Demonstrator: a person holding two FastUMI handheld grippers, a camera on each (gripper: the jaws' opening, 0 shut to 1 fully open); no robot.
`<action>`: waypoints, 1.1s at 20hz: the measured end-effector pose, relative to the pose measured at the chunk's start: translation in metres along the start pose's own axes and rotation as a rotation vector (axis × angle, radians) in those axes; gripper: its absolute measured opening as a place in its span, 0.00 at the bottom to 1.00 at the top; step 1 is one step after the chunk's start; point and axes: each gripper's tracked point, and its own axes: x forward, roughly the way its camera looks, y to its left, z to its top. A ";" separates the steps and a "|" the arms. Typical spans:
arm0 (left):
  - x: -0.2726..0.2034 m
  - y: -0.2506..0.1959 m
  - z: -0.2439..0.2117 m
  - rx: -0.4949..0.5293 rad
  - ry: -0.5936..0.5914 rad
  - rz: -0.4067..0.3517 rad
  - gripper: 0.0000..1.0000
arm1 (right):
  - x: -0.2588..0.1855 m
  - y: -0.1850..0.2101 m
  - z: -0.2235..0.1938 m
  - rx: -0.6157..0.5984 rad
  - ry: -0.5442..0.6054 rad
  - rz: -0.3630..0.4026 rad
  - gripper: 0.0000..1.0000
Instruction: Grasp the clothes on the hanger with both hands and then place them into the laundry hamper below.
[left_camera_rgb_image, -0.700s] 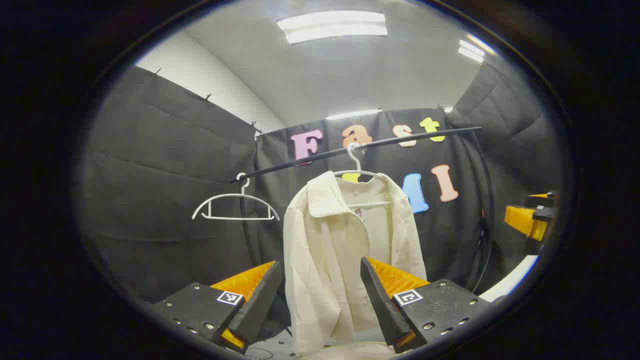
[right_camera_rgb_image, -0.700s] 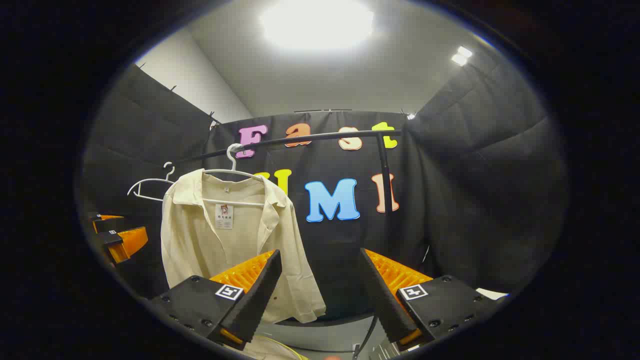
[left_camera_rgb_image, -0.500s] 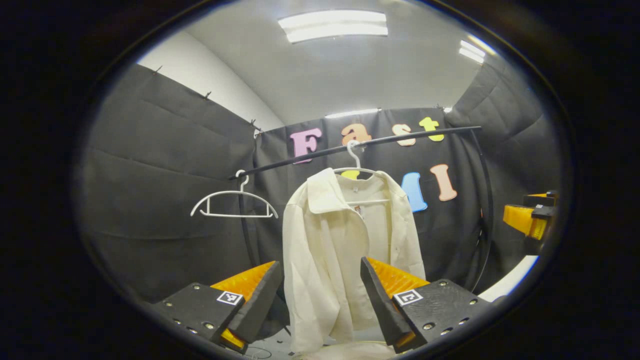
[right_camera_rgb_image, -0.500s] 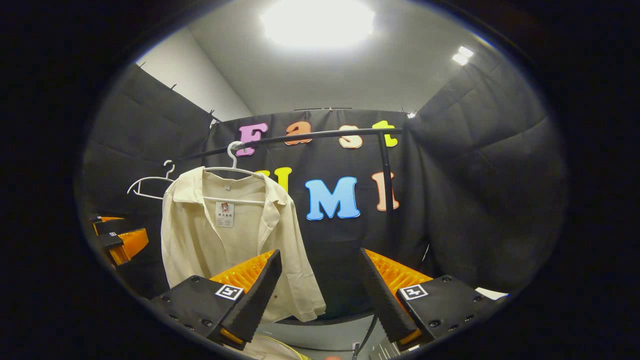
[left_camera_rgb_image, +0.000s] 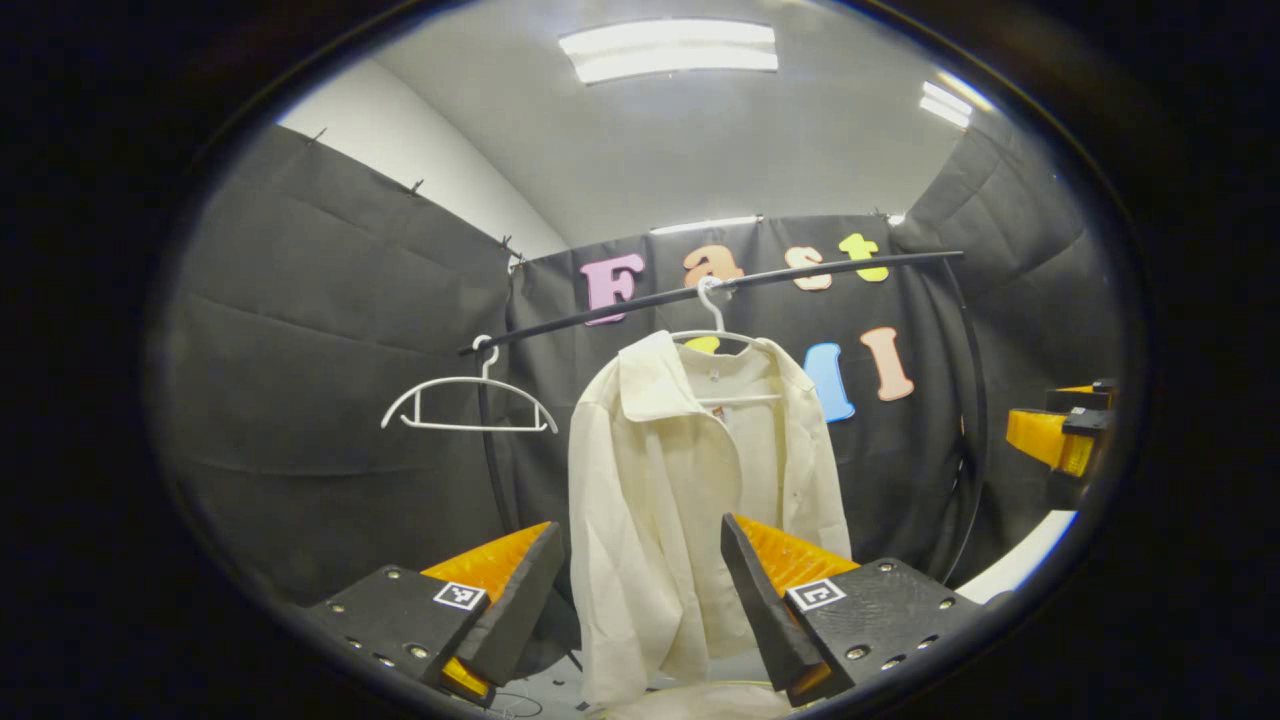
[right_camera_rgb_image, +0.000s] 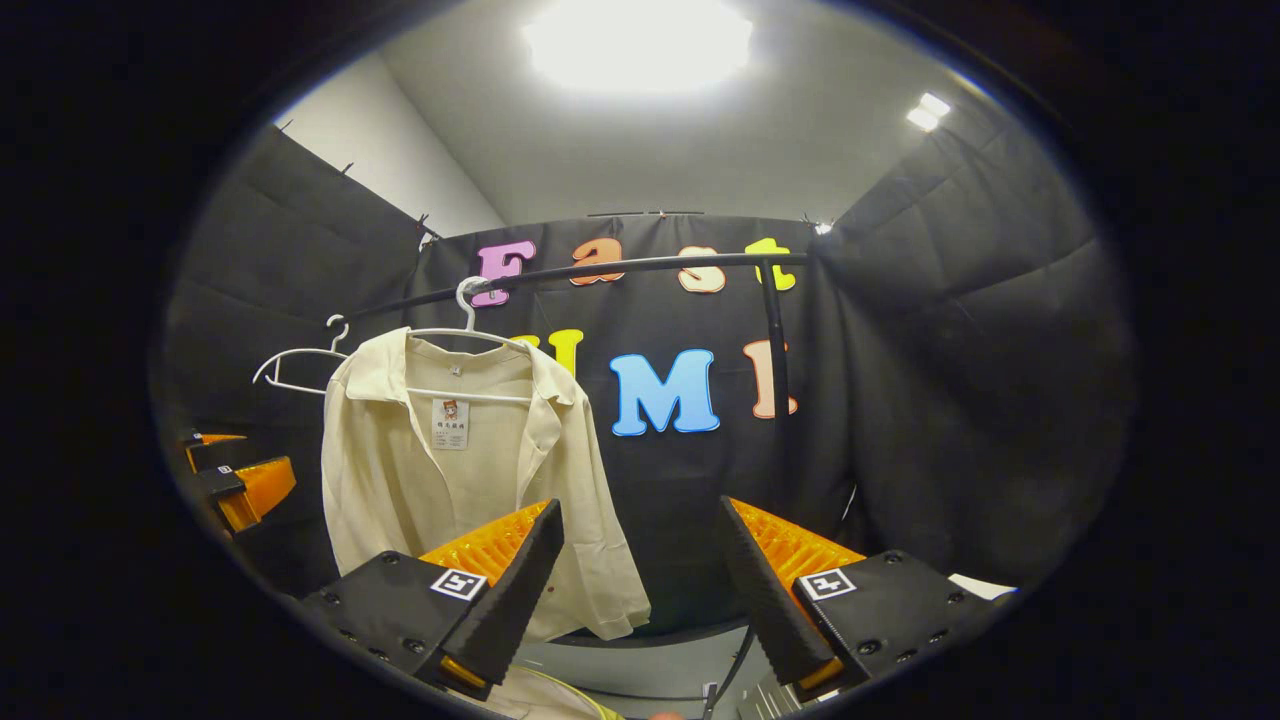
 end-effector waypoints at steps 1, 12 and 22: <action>0.000 0.001 -0.001 -0.002 0.001 -0.001 0.93 | 0.000 0.002 0.001 -0.002 0.000 0.001 0.97; 0.014 0.017 -0.002 -0.010 -0.010 -0.039 0.93 | 0.015 0.027 0.009 -0.024 -0.032 0.006 0.97; 0.061 -0.024 0.017 0.000 -0.015 -0.015 0.91 | 0.089 0.053 0.022 -0.015 -0.062 0.162 0.97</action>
